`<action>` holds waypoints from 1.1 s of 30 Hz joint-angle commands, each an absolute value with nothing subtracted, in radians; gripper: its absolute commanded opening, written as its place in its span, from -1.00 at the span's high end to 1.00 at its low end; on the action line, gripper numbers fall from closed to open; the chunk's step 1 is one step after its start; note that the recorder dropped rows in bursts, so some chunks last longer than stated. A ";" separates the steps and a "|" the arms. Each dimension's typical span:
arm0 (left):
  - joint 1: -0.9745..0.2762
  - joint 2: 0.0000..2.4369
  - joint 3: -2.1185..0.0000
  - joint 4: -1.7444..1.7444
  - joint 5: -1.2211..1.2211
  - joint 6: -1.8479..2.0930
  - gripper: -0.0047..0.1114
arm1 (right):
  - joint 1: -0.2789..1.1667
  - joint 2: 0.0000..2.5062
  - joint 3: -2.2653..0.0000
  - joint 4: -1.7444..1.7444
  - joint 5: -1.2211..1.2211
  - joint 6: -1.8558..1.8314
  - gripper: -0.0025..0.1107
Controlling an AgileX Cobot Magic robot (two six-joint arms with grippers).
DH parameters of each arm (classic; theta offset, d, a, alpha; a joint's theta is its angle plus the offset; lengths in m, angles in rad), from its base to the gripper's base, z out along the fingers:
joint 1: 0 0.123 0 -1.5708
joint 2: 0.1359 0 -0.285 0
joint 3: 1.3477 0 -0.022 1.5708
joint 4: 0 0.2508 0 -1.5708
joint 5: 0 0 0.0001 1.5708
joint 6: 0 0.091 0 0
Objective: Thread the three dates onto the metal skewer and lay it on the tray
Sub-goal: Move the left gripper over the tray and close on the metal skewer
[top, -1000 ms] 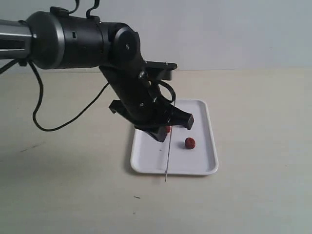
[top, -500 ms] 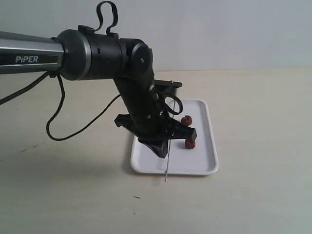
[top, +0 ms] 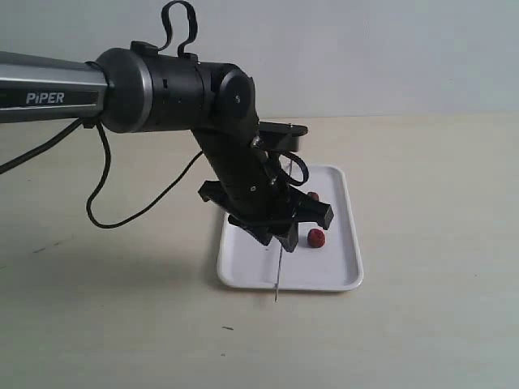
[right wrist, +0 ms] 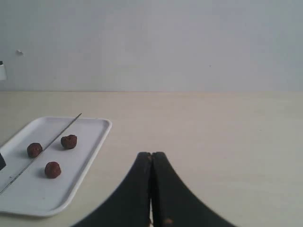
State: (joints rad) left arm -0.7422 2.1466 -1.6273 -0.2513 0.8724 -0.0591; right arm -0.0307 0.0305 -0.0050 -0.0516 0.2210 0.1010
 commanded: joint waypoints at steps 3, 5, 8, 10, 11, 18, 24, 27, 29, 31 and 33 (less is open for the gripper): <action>-0.749 2.141 -1.634 -0.241 0.850 -0.089 0.25 | -0.036 0.023 0.000 -0.053 0.215 0.098 0.96; -0.749 2.147 -1.634 -0.241 0.836 -0.089 0.25 | -0.036 0.023 0.000 -0.053 0.215 0.098 0.96; -0.749 2.170 -1.634 -0.236 0.811 -0.083 0.25 | -0.036 0.023 0.000 -0.053 0.215 0.098 0.96; -0.749 2.184 -1.634 -0.219 0.805 -0.083 0.25 | -0.036 0.023 0.000 -0.053 0.215 0.098 0.96; -0.749 2.190 -1.634 -0.211 0.805 -0.085 0.25 | -0.036 0.023 0.000 -0.053 0.215 0.098 0.96; -0.749 2.234 -1.634 -0.196 0.783 -0.076 0.25 | -0.036 0.023 0.000 -0.053 0.215 0.098 0.96; -0.749 2.251 -1.634 -0.202 0.769 -0.082 0.25 | -0.036 0.023 0.000 -0.053 0.215 0.098 0.96; -0.749 2.258 -1.634 -0.202 0.769 -0.082 0.25 | -0.036 0.023 0.000 -0.053 0.215 0.098 0.96; -0.749 2.260 -1.634 -0.202 0.769 -0.082 0.25 | -0.036 0.023 0.000 -0.053 0.215 0.098 0.96; -0.749 2.260 -1.634 -0.202 0.769 -0.084 0.25 | -0.036 0.023 0.000 -0.053 0.215 0.098 0.96; -0.749 2.260 -1.634 -0.202 0.771 -0.092 0.25 | -0.036 0.023 0.000 -0.053 0.215 0.098 0.96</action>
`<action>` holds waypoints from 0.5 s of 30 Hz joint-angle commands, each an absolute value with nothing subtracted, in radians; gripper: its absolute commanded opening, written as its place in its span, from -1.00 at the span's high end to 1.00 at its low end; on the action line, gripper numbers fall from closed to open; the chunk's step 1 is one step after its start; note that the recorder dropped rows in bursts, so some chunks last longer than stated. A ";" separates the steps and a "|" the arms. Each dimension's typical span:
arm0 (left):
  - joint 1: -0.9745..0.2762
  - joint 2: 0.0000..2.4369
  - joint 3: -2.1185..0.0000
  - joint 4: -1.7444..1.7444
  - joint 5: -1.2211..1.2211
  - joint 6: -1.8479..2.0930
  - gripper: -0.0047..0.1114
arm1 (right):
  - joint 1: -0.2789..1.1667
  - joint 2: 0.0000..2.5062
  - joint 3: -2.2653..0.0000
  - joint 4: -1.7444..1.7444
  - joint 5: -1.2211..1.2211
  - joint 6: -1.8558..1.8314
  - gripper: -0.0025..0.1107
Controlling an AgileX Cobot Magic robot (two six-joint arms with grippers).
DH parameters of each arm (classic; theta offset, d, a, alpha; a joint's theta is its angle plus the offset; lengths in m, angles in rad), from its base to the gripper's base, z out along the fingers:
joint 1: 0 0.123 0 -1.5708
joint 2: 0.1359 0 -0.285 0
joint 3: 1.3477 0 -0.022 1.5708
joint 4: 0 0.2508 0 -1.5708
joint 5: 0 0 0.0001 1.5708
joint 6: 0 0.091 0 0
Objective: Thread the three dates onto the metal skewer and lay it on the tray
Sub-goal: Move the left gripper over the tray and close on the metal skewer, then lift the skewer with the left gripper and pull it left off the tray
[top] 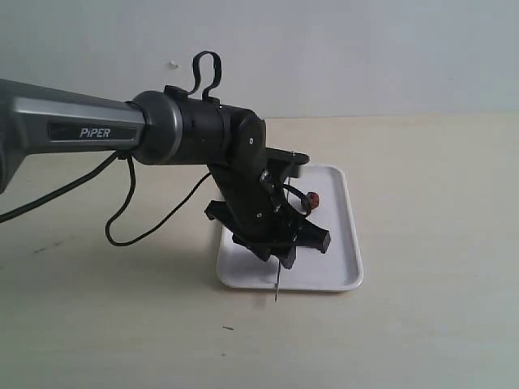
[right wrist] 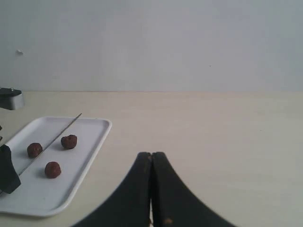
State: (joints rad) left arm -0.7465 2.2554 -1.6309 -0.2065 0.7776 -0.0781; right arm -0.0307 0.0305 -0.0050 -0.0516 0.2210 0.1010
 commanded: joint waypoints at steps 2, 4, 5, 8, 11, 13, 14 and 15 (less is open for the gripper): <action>-0.749 2.260 -1.634 -0.202 0.771 -0.111 0.25 | -0.036 0.023 0.000 -0.053 0.215 0.098 0.96; -0.749 2.260 -1.634 -0.202 0.775 -0.122 0.25 | -0.036 0.023 0.000 -0.053 0.215 0.098 0.96; -0.749 2.260 -1.634 -0.202 0.775 -0.137 0.25 | -0.036 0.023 0.000 -0.053 0.215 0.098 0.96; -0.749 2.260 -1.634 -0.202 0.775 -0.175 0.25 | -0.036 0.023 0.000 -0.053 0.215 0.098 0.96; -0.749 2.262 -1.634 -0.202 0.772 -0.197 0.25 | -0.036 0.023 0.000 -0.053 0.215 0.098 0.96; -0.749 2.265 -1.634 -0.202 0.772 -0.197 0.25 | -0.036 0.023 0.000 -0.053 0.215 0.098 0.96; -0.749 2.267 -1.634 -0.202 0.775 -0.197 0.25 | -0.036 0.023 0.000 -0.053 0.215 0.098 0.96; -0.749 2.272 -1.634 -0.202 0.779 -0.197 0.25 | -0.036 0.023 0.000 -0.053 0.215 0.098 0.96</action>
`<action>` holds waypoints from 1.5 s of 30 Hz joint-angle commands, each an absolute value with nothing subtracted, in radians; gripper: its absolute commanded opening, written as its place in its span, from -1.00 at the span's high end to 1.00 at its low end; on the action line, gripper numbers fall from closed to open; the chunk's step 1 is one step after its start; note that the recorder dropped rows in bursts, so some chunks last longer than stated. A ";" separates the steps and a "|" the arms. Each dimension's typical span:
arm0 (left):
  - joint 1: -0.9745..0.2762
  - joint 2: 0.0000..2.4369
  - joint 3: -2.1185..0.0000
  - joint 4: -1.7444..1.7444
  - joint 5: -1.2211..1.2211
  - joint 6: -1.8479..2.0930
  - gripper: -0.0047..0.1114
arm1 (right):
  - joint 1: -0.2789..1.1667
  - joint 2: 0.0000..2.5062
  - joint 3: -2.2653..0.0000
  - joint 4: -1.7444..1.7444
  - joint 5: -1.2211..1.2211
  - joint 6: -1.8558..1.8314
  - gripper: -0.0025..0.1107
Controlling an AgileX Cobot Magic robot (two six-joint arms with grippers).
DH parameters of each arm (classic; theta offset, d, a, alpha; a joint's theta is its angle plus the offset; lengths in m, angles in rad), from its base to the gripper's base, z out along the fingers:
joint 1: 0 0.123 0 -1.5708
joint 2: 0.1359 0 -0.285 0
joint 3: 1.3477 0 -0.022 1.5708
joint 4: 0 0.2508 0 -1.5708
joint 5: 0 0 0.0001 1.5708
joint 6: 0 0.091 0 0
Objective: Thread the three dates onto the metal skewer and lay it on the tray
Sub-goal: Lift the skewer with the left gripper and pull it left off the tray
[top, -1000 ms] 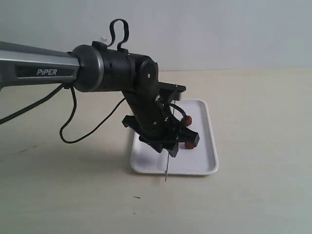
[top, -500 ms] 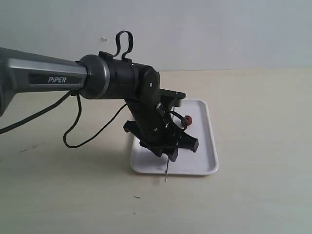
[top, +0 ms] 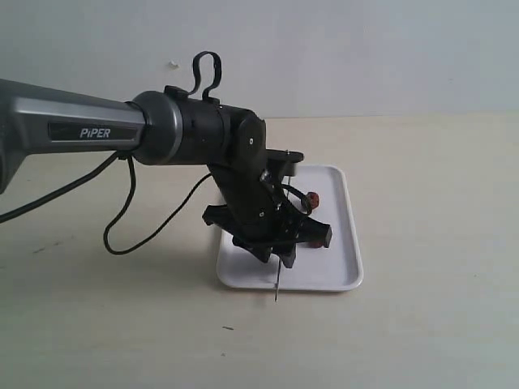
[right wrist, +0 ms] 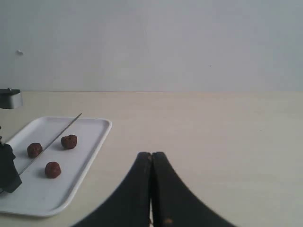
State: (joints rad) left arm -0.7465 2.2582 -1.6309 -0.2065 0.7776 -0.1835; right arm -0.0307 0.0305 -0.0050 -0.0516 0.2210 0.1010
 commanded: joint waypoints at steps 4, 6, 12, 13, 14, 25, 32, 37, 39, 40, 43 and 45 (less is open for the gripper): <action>-0.749 2.293 -1.634 -0.202 0.779 -0.197 0.25 | -0.036 0.023 0.000 -0.053 0.215 0.098 0.96; -0.749 2.300 -1.634 -0.202 0.779 -0.194 0.25 | -0.036 0.023 0.000 -0.053 0.215 0.098 0.96; -0.749 2.300 -1.634 -0.198 0.779 -0.194 0.48 | -0.036 0.023 0.000 -0.053 0.215 0.098 0.96; -0.749 2.300 -1.634 -0.198 0.779 -0.194 0.56 | -0.036 0.023 0.000 -0.053 0.215 0.098 0.96; -0.749 2.300 -1.634 -0.198 0.779 -0.194 0.65 | -0.036 0.023 0.000 -0.053 0.215 0.098 0.96; -0.749 2.289 -1.634 -0.204 0.750 -0.216 0.92 | -0.036 0.023 0.000 -0.053 0.215 0.098 0.96; -0.741 2.235 -1.634 -0.201 0.735 -0.218 0.92 | -0.036 0.023 0.000 -0.053 0.215 0.098 0.96; -0.727 2.145 -1.634 -0.151 0.728 -0.218 0.92 | -0.036 0.023 0.000 -0.053 0.215 0.098 0.96; -0.727 2.108 -1.634 -0.104 0.734 -0.218 0.92 | -0.036 0.023 0.000 -0.053 0.215 0.098 0.96; -0.727 2.087 -1.631 -0.079 0.742 -0.218 0.92 | -0.036 0.023 0.000 -0.053 0.215 0.098 0.96; -0.727 2.031 -1.620 -0.010 0.796 -0.202 0.92 | -0.036 0.023 0.000 -0.053 0.215 0.098 0.96; -0.727 1.997 -1.589 0.058 0.820 -0.202 0.92 | -0.036 0.023 0.000 -0.053 0.215 0.098 0.96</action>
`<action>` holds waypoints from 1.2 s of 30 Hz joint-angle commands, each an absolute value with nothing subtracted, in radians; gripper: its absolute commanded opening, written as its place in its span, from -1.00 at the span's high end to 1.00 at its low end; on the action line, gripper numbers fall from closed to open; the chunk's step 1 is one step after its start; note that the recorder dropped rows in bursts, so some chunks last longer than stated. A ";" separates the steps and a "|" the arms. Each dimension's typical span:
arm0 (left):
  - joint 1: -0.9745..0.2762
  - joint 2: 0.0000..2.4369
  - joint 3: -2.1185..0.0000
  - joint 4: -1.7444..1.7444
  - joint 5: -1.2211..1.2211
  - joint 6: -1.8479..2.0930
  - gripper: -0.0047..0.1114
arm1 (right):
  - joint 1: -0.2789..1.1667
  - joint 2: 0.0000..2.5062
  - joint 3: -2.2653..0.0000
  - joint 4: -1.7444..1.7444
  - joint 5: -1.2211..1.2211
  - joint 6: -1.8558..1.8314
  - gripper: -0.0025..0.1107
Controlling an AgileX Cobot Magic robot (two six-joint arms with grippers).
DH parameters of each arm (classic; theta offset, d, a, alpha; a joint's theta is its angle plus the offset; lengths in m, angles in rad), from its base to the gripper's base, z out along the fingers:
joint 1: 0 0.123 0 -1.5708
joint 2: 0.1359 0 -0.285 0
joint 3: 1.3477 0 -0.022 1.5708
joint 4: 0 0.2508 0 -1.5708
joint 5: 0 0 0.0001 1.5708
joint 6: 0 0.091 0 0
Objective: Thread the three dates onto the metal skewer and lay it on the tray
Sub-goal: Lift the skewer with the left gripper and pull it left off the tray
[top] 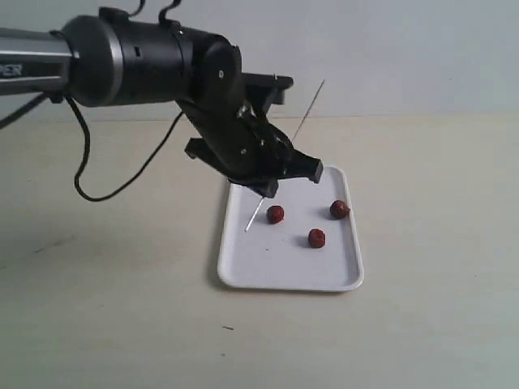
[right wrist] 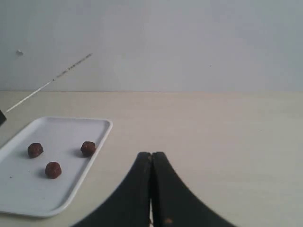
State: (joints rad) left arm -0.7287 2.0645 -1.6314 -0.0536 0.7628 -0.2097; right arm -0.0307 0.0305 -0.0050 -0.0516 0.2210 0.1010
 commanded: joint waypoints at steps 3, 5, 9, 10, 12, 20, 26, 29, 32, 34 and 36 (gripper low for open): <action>-0.717 1.946 -1.489 0.171 0.820 -0.202 0.92 | -0.036 0.023 0.000 -0.053 0.215 0.098 0.96; -0.689 1.909 -1.417 0.176 0.820 -0.183 0.92 | -0.036 0.023 0.000 -0.053 0.215 0.098 0.96; -0.625 1.823 -1.278 0.171 0.812 -0.089 0.92 | -0.036 0.023 0.000 -0.053 0.215 0.098 0.96; -0.606 1.797 -1.229 0.169 0.802 -0.064 0.92 | -0.036 0.023 0.000 -0.053 0.215 0.098 0.96; -0.581 1.752 -1.164 0.169 0.788 -0.022 0.92 | -0.036 0.023 0.000 -0.053 0.215 0.098 0.96; -0.446 1.609 -0.869 0.173 0.572 0.060 0.92 | -0.036 0.023 0.000 -0.053 0.215 0.098 0.96; -0.408 1.589 -0.823 0.167 0.559 0.080 0.92 | -0.036 0.023 0.000 -0.055 0.181 0.098 0.96; -0.408 1.589 -0.823 0.154 0.600 0.086 0.92 | -0.036 0.023 0.000 -0.035 0.087 0.100 0.96; -0.408 1.589 -0.823 0.132 0.617 0.086 0.92 | -0.036 0.023 0.000 -0.017 -0.070 0.098 0.96; -0.408 1.594 -0.823 0.094 0.623 0.100 0.92 | -0.036 0.023 0.000 0.000 -0.212 0.144 0.96; -0.408 1.597 -0.823 0.094 0.623 0.102 0.92 | -0.036 0.023 0.000 0.035 -0.298 0.317 0.96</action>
State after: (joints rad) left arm -0.4108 1.5969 -0.8271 0.1073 0.6203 0.0958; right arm -0.0307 0.0284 -0.0050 0.0056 -0.1949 0.1885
